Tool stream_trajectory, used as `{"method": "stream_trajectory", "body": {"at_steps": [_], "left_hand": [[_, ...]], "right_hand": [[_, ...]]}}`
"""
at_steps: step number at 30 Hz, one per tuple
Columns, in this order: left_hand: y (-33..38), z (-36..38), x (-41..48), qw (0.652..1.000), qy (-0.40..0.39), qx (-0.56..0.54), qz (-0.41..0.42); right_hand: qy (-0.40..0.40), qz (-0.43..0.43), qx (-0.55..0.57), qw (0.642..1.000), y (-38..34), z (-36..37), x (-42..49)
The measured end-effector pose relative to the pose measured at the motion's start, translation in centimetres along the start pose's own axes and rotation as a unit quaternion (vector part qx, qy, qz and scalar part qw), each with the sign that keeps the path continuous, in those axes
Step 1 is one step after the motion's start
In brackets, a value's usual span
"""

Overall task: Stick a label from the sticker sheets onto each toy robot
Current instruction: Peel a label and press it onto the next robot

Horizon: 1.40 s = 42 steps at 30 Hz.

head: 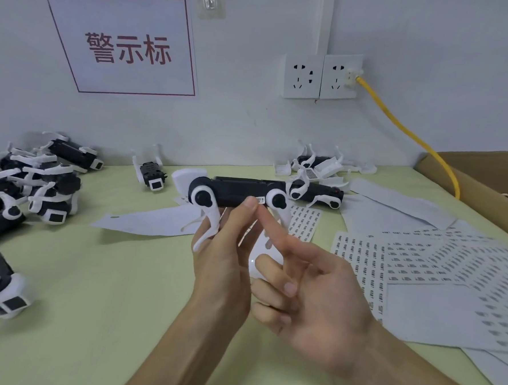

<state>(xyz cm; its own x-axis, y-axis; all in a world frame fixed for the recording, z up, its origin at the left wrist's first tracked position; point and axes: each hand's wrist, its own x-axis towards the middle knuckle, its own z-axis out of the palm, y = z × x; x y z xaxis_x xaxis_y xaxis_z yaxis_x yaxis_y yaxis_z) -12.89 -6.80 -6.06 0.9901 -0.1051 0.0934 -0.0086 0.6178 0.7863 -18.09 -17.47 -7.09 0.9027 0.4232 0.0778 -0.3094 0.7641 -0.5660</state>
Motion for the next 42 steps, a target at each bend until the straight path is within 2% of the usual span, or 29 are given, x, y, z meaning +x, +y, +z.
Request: {"method": "stream_trajectory", "body": {"at_steps": [7, 14, 18, 20, 23, 25, 26, 30, 36, 42], "left_hand": [[-0.7, -0.1, 0.5, 0.997, 0.073, 0.017, 0.028], [-0.8, -0.1, 0.4, 0.995, 0.093, 0.017, 0.008], [-0.6, -0.2, 0.6, 0.994, 0.11, -0.001, -0.005], [-0.5, -0.3, 0.7, 0.995, 0.096, -0.012, 0.005], [-0.7, -0.4, 0.9, 0.997, 0.072, -0.009, 0.014], [-0.8, -0.4, 0.8, 0.998, 0.053, -0.008, 0.01], [-0.9, -0.4, 0.7, 0.999, 0.042, -0.008, 0.006], [-1.1, -0.3, 0.4, 1.0, 0.015, 0.02, 0.015], [-1.3, -0.6, 1.0, 0.99, 0.078, 0.095, 0.071], [-1.9, -0.9, 1.3, 0.978, 0.077, 0.159, 0.113]], "right_hand": [[-0.018, 0.009, -0.006, 1.0, 0.2, -0.1, 0.1], [-0.012, -0.001, -0.018, 1.0, 0.0, 0.0, 0.2], [0.022, -0.03, -0.094, 0.995, 0.5, 0.1, 0.2], [0.081, -0.099, -0.172, 0.977, 0.4, 0.1, 0.2], [0.2, -0.231, -0.307, 0.901, -0.8, 0.1, 0.0], [0.252, -0.265, -0.369, 0.855, -1.6, -0.1, -0.1], [0.262, -0.264, -0.39, 0.842, -1.7, -0.2, 0.0], [0.237, -0.231, -0.43, 0.84, -1.2, -0.2, 0.3], [0.225, -0.239, -0.45, 0.831, -0.8, -0.3, 0.3], [0.236, -0.236, -0.458, 0.824, -0.8, -0.6, 0.4]]}}
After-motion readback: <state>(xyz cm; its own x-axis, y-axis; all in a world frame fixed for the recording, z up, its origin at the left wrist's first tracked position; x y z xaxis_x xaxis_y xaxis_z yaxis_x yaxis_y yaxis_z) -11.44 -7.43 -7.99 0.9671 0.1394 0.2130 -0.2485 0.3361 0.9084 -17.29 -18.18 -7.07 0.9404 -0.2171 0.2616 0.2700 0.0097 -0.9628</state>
